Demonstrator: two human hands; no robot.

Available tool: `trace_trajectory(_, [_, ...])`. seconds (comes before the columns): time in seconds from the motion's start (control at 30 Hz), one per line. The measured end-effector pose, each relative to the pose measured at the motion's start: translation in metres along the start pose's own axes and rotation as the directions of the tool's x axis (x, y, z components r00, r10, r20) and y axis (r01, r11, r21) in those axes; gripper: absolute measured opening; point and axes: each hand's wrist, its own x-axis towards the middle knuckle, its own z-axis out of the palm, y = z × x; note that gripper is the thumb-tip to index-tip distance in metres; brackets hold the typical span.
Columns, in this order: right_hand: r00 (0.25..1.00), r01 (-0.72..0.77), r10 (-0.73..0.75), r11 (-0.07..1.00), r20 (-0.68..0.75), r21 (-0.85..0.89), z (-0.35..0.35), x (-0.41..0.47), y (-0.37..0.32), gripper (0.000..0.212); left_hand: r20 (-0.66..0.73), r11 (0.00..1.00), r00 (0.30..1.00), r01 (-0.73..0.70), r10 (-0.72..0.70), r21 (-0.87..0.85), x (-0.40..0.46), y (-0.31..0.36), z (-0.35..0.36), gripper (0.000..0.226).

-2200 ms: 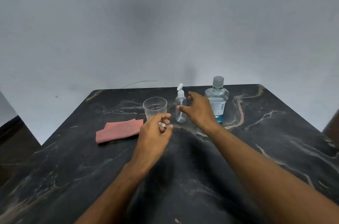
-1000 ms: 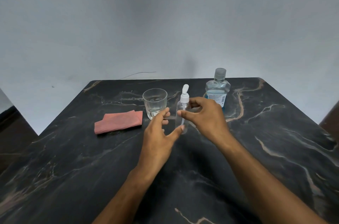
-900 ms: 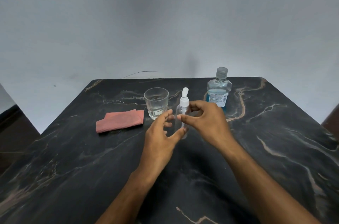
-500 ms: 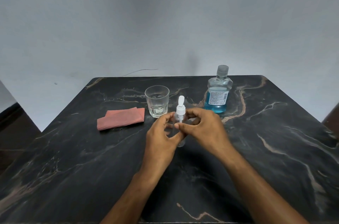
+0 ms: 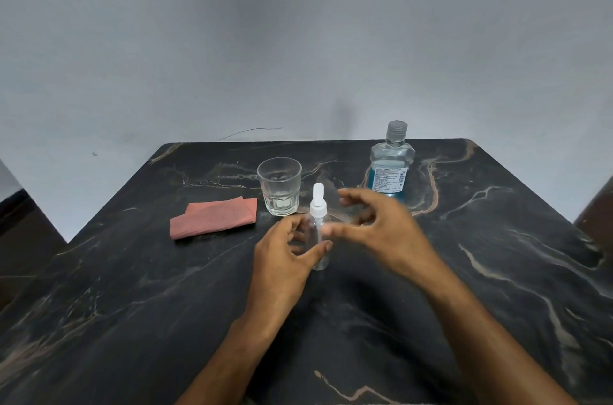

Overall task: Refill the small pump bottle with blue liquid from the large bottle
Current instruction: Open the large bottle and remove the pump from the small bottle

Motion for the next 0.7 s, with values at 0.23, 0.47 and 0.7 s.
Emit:
trace_trajectory(0.23, [0.792,-0.14,0.015,0.978,-0.61,-0.158,-0.043,0.052,0.041,0.067,0.014,0.999,1.0,-0.012,0.011,0.036,-0.003,0.006,-0.001,0.06])
trace_trajectory(0.47, [0.864,-0.216,0.062,0.942,-0.499,-0.257,-0.027,0.088,0.063,0.111,0.036,0.998,0.999,-0.025,0.023,0.066,-0.008,0.005,-0.007,0.069])
trace_trajectory(0.7, [0.831,-0.225,0.026,0.929,-0.556,-0.292,-0.018,0.096,0.06,0.089,0.054,0.996,0.998,-0.032,0.028,0.08,-0.008,0.0,-0.011,0.074])
